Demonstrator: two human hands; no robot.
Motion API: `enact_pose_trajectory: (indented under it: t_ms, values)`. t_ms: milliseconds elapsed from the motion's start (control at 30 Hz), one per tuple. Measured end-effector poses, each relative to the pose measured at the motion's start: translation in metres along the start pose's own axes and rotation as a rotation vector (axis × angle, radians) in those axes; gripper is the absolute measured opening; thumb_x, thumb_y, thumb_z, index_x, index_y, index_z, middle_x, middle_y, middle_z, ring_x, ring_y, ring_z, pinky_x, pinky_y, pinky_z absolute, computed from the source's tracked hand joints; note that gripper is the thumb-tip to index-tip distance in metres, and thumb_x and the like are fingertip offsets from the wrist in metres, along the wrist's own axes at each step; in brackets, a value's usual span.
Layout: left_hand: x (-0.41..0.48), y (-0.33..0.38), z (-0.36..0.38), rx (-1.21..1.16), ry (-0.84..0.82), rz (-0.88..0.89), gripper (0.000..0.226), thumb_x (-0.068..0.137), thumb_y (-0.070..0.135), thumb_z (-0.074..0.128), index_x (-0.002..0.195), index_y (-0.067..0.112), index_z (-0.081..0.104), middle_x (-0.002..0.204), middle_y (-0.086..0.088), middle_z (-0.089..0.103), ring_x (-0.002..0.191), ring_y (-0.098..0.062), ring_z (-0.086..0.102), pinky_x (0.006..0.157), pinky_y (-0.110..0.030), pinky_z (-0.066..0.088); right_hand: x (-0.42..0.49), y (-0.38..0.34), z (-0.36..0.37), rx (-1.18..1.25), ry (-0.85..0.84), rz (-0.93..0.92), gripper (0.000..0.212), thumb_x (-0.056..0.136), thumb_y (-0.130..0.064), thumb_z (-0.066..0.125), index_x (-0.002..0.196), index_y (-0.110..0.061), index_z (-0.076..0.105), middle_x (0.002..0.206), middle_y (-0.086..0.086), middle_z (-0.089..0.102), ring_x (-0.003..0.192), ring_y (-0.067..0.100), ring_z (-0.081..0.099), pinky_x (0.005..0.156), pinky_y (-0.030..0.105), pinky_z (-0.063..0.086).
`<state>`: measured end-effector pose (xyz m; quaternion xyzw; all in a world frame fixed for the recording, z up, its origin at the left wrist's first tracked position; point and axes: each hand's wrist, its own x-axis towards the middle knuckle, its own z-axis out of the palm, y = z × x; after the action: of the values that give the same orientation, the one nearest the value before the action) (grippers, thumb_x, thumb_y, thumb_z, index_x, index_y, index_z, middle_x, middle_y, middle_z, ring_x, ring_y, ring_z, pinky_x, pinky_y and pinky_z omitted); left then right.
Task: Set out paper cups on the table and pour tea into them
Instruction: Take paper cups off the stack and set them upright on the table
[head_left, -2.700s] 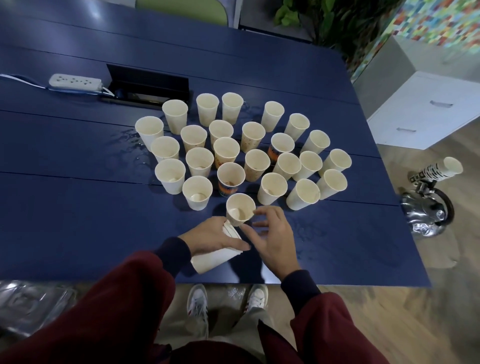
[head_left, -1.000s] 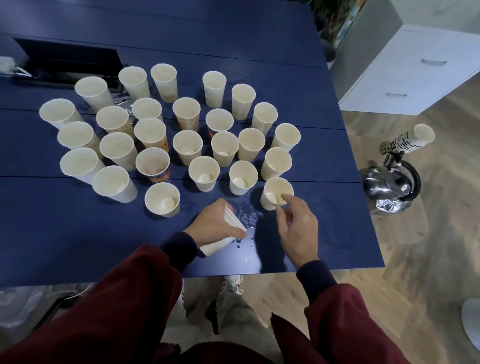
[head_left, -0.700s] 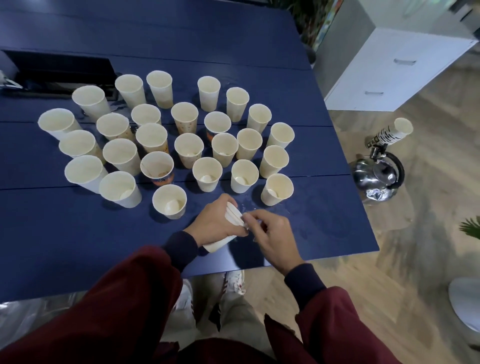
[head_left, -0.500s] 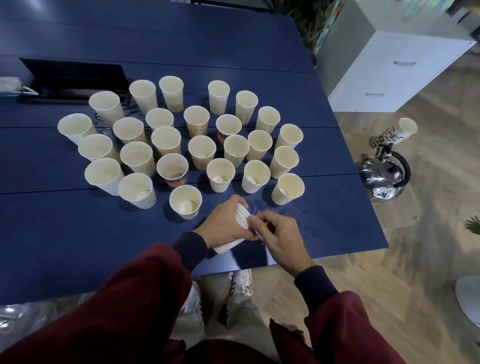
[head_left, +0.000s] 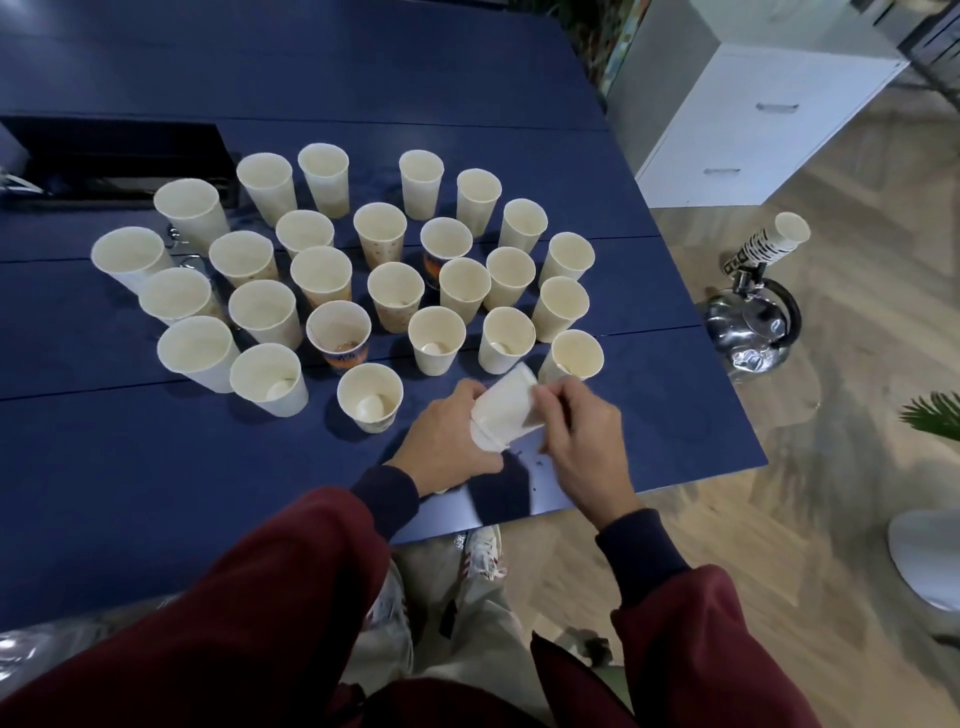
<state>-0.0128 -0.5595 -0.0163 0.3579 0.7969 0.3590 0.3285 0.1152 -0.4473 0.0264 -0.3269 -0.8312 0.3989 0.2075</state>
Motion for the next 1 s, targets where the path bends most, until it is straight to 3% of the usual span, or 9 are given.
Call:
enact_pose_trajectory:
  t_ms: [133, 233, 333, 533, 700, 833, 1000]
  values:
    - [-0.002, -0.009, -0.004, -0.034, 0.099, -0.043, 0.068, 0.062, 0.042, 0.078, 0.119, 0.030, 0.044, 0.111, 0.002, 0.060, 0.103, -0.021, 0.056, 0.086, -0.040, 0.049, 0.009, 0.001, -0.018, 0.027, 0.154, 0.005, 0.022, 0.103, -0.025, 0.056, 0.085, -0.012, 0.058, 0.068, -0.004, 0.067, 0.062, 0.017, 0.066, 0.060, 0.043, 0.054]
    - [0.000, -0.007, -0.006, 0.011, 0.218, 0.043, 0.070, 0.064, 0.036, 0.078, 0.127, 0.022, 0.050, 0.117, -0.001, 0.059, 0.109, -0.024, 0.052, 0.093, -0.043, 0.044, 0.007, 0.010, -0.017, -0.057, 0.111, -0.029, 0.023, 0.101, -0.024, 0.059, 0.081, -0.012, 0.060, 0.070, -0.002, 0.065, 0.063, 0.019, 0.060, 0.061, 0.044, 0.050]
    - [0.003, -0.005, -0.009, 0.084, 0.326, 0.136, 0.065, 0.066, 0.025, 0.082, 0.126, 0.018, 0.058, 0.120, -0.002, 0.063, 0.109, -0.029, 0.055, 0.090, -0.045, 0.046, 0.001, 0.023, -0.007, -0.164, 0.017, -0.047, 0.022, 0.098, -0.022, 0.063, 0.077, -0.012, 0.063, 0.069, -0.003, 0.064, 0.062, 0.017, 0.057, 0.060, 0.044, 0.049]
    - [0.006, -0.008, -0.006, 0.149, 0.299, 0.188, 0.071, 0.069, 0.019, 0.083, 0.132, 0.012, 0.051, 0.130, -0.005, 0.054, 0.120, -0.023, 0.050, 0.097, -0.024, 0.036, -0.006, 0.036, 0.009, -0.247, -0.171, 0.000, 0.013, 0.095, -0.025, 0.065, 0.092, -0.015, 0.073, 0.084, -0.001, 0.074, 0.075, 0.019, 0.065, 0.070, 0.046, 0.054]
    - [0.008, -0.011, -0.007, 0.195, 0.331, 0.207, 0.067, 0.069, 0.017, 0.081, 0.129, 0.009, 0.051, 0.124, -0.008, 0.052, 0.113, -0.027, 0.052, 0.095, -0.032, 0.043, -0.003, 0.037, 0.010, -0.287, -0.226, 0.032, 0.027, 0.096, -0.029, 0.066, 0.113, -0.010, 0.074, 0.104, 0.008, 0.076, 0.096, 0.027, 0.070, 0.084, 0.048, 0.056]
    - [0.011, -0.009, -0.011, 0.267, 0.317, 0.238, 0.057, 0.066, 0.010, 0.081, 0.119, 0.008, 0.058, 0.118, -0.008, 0.051, 0.104, -0.029, 0.055, 0.089, -0.038, 0.048, -0.002, 0.039, 0.009, -0.302, -0.227, 0.049, 0.030, 0.096, -0.032, 0.066, 0.117, -0.011, 0.073, 0.109, 0.006, 0.075, 0.099, 0.024, 0.070, 0.087, 0.047, 0.056]
    - [0.014, -0.007, -0.012, 0.284, 0.301, 0.254, 0.056, 0.067, 0.012, 0.082, 0.117, 0.008, 0.057, 0.117, -0.008, 0.049, 0.103, -0.028, 0.055, 0.087, -0.031, 0.045, -0.004, 0.039, 0.005, -0.315, -0.262, 0.051, 0.029, 0.095, -0.031, 0.066, 0.118, -0.015, 0.072, 0.112, 0.003, 0.074, 0.102, 0.021, 0.068, 0.089, 0.045, 0.055]
